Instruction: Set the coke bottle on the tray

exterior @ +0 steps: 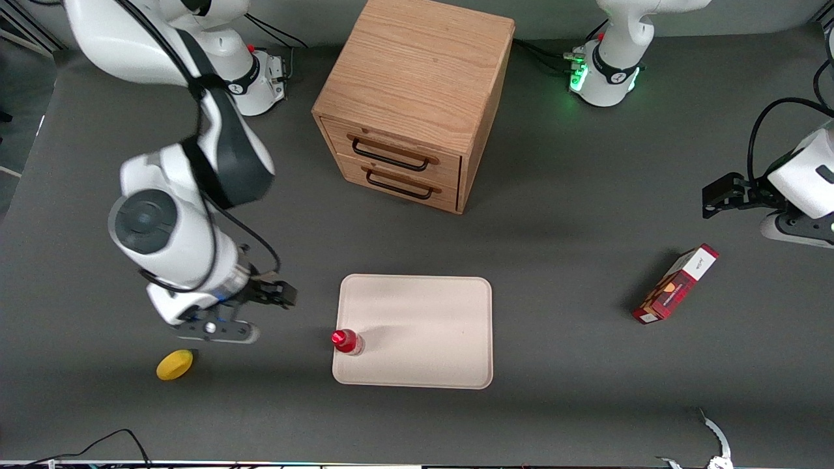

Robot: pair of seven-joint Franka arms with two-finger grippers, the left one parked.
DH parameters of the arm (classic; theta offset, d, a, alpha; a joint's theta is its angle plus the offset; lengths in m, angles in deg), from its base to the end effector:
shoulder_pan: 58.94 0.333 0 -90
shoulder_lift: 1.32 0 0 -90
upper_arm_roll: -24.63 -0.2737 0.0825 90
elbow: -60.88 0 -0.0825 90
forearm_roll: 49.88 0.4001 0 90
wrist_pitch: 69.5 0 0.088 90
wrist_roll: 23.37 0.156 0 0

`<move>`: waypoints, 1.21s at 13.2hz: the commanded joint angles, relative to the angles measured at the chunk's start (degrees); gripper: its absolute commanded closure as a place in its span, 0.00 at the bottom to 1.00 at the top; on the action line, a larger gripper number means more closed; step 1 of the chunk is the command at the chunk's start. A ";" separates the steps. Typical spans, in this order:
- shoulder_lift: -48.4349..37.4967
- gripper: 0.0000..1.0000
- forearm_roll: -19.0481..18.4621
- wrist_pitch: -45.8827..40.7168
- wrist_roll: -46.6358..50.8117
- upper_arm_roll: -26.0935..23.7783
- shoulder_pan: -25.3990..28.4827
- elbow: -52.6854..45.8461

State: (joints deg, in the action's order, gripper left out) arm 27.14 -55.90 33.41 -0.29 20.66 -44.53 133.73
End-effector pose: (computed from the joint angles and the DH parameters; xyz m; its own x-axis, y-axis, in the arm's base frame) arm 0.6746 0.2015 0.3842 0.9963 -0.0673 0.0536 -0.0701 -0.9961 0.0532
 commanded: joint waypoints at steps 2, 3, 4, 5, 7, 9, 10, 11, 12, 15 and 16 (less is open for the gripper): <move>-19.02 0.00 1.54 1.07 -10.05 -2.88 -9.11 21.59; -22.53 0.00 1.54 0.54 -12.16 -2.97 -10.79 24.76; -24.74 0.00 1.54 -1.81 -14.01 -2.97 -11.24 25.58; -25.38 0.00 1.54 -4.27 -14.90 -2.71 -12.29 24.98; -25.56 0.00 1.89 -6.22 -15.18 -2.80 -14.58 22.26; -25.30 0.00 4.95 -8.16 -14.64 -2.36 -15.90 18.92; -25.12 0.00 5.67 -9.21 -15.08 -2.36 -17.12 17.43; -24.68 0.00 5.50 -9.83 -15.35 -2.53 -17.74 16.54; -24.33 0.00 4.98 -10.01 -15.26 -2.71 -17.75 15.49; -23.45 0.00 4.98 -13.69 -15.61 -1.30 -17.32 13.46; -23.01 0.00 5.23 -13.70 -15.44 -1.04 -16.01 13.20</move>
State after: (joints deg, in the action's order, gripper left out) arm 2.28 -51.90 21.61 -14.74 19.11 -62.10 149.64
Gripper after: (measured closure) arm 0.000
